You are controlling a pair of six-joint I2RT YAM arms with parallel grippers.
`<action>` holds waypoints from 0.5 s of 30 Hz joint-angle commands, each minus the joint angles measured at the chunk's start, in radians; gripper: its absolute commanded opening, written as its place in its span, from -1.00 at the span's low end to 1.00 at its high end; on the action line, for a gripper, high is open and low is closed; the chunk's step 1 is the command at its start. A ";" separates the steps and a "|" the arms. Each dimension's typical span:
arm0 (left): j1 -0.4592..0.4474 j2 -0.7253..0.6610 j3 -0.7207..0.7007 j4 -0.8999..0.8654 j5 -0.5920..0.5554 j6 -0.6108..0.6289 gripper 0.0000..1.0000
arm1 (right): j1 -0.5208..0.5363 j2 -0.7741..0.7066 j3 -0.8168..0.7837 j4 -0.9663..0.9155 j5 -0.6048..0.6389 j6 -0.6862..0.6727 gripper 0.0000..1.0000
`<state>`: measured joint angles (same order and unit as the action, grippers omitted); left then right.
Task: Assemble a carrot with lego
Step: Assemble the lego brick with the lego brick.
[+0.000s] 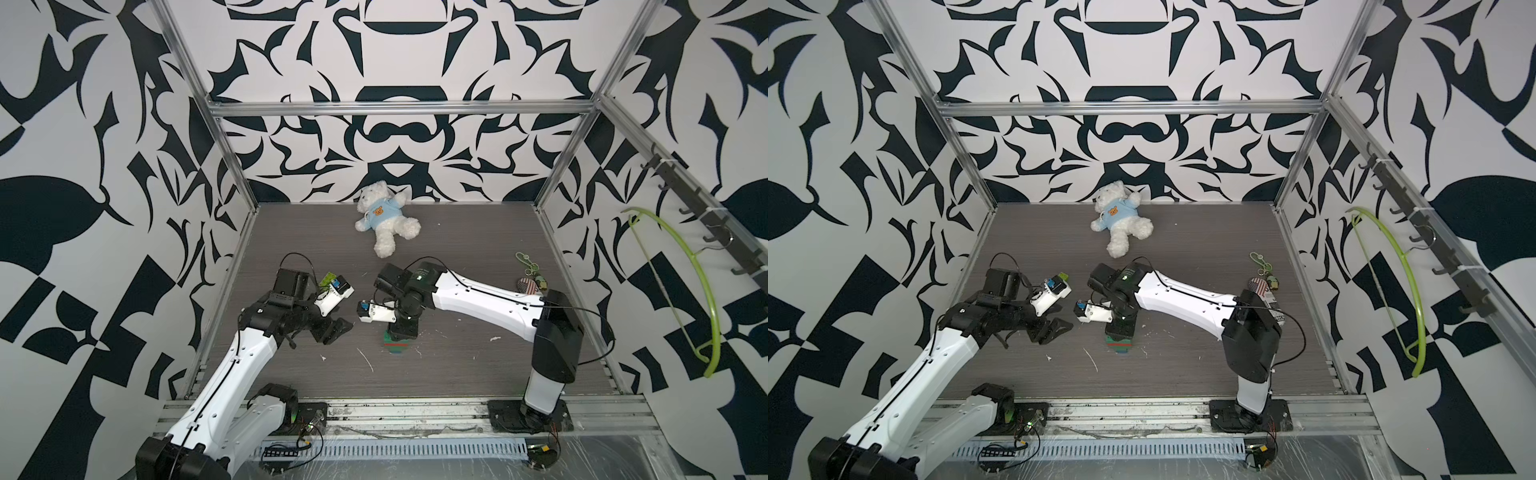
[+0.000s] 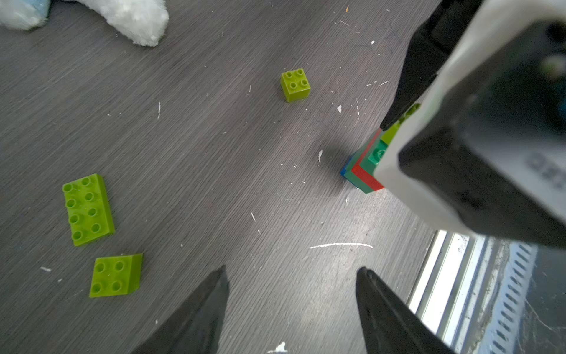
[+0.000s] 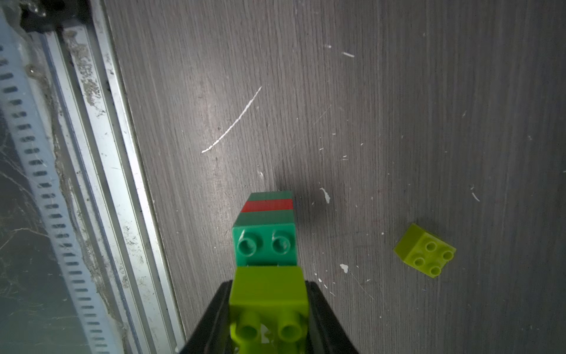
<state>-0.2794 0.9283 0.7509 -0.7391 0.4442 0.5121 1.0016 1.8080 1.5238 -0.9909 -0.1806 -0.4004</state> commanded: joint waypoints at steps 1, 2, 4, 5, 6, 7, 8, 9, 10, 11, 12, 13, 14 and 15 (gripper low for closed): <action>0.005 -0.006 -0.010 0.003 0.004 -0.009 0.46 | 0.005 0.005 0.041 -0.053 0.014 0.038 -0.36; 0.005 -0.005 -0.011 0.004 0.004 -0.009 0.46 | 0.004 0.008 0.048 -0.059 0.012 0.043 -0.36; 0.004 -0.004 -0.011 0.006 0.003 -0.012 0.46 | 0.004 0.015 0.060 -0.070 0.012 0.052 -0.36; 0.005 -0.004 -0.010 0.006 0.003 -0.011 0.46 | 0.005 0.019 0.066 -0.078 0.016 0.053 -0.37; 0.005 -0.003 -0.009 0.005 0.002 -0.011 0.46 | 0.005 0.023 0.071 -0.087 0.020 0.055 -0.37; 0.005 -0.003 -0.010 0.006 0.001 -0.012 0.45 | 0.005 0.026 0.076 -0.091 0.024 0.058 -0.37; 0.005 -0.002 -0.010 0.007 0.002 -0.012 0.45 | 0.005 0.030 0.079 -0.096 0.032 0.060 -0.37; 0.005 -0.002 -0.011 0.006 0.000 -0.013 0.45 | 0.005 0.031 0.083 -0.097 0.031 0.065 -0.37; 0.005 -0.002 -0.012 0.007 0.001 -0.014 0.45 | 0.005 0.033 0.083 -0.094 0.032 0.069 -0.37; 0.005 -0.002 -0.011 0.007 0.000 -0.015 0.45 | 0.005 0.034 0.084 -0.095 0.035 0.073 -0.37; 0.005 -0.002 -0.011 0.008 -0.001 -0.016 0.45 | 0.005 0.039 0.088 -0.097 0.036 0.078 -0.37; 0.005 -0.002 -0.012 0.009 -0.001 -0.016 0.45 | 0.005 0.043 0.090 -0.099 0.040 0.082 -0.37; 0.005 -0.002 -0.013 0.009 -0.001 -0.018 0.45 | 0.005 0.047 0.094 -0.103 0.040 0.084 -0.37; 0.005 -0.002 -0.013 0.009 0.000 -0.018 0.45 | 0.004 0.047 0.094 -0.102 0.040 0.086 -0.37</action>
<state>-0.2794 0.9287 0.7506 -0.7364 0.4404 0.4980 1.0031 1.8538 1.5894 -1.0580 -0.1627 -0.3374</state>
